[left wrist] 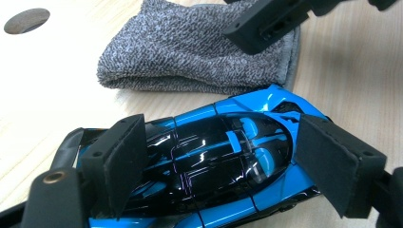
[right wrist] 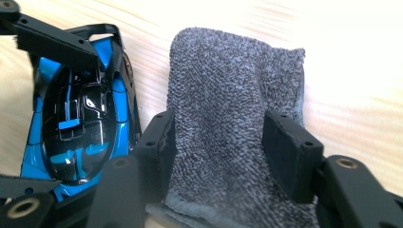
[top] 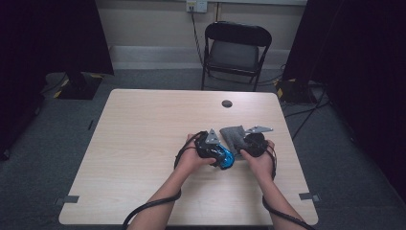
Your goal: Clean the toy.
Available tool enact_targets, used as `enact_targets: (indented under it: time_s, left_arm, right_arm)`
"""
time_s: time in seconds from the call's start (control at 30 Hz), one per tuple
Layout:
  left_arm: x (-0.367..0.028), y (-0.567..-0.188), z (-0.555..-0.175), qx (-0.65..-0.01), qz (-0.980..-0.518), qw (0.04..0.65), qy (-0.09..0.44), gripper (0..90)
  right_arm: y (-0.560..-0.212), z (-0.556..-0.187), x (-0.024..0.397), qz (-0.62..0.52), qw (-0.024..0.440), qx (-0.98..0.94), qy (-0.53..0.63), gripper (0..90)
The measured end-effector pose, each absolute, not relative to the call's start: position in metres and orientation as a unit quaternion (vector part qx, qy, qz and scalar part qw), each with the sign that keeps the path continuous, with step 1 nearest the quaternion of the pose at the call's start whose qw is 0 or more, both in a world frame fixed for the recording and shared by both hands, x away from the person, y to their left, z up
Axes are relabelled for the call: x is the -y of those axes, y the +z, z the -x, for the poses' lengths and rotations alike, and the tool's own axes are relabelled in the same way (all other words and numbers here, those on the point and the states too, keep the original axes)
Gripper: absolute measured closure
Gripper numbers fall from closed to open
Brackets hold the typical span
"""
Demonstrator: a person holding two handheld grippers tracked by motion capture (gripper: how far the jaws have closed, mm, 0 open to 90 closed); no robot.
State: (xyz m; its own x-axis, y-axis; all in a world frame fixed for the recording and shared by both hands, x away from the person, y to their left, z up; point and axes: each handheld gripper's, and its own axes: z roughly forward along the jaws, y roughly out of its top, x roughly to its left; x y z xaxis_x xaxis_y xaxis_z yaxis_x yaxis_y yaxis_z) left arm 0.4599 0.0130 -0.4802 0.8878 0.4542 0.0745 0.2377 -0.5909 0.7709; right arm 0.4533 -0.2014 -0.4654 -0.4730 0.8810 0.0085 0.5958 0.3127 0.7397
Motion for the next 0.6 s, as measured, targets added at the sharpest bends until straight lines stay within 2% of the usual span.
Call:
enact_targets:
  time_s: [0.1,0.4,0.5,0.6]
  left_arm:
    - [-0.013,-0.48,-0.46,-0.196,-0.882,0.407,0.133,18.1]
    - [-0.014,-0.481,-0.46,-0.193,-0.88,0.412,0.134,18.1]
    - [-0.014,-0.481,-0.459,-0.194,-0.88,0.413,0.134,18.1]
    - [-0.014,-0.482,-0.459,-0.193,-0.879,0.415,0.135,18.1]
  right_arm:
    - [-0.468,-0.451,0.198,-0.478,0.215,-0.781,0.339,45.5]
    - [-0.486,-0.457,0.198,-0.494,0.201,-0.782,0.321,46.1]
    - [-0.486,-0.458,0.194,-0.48,0.208,-0.796,0.305,51.5]
    - [-0.485,-0.461,0.194,-0.474,0.204,-0.8,0.306,66.5]
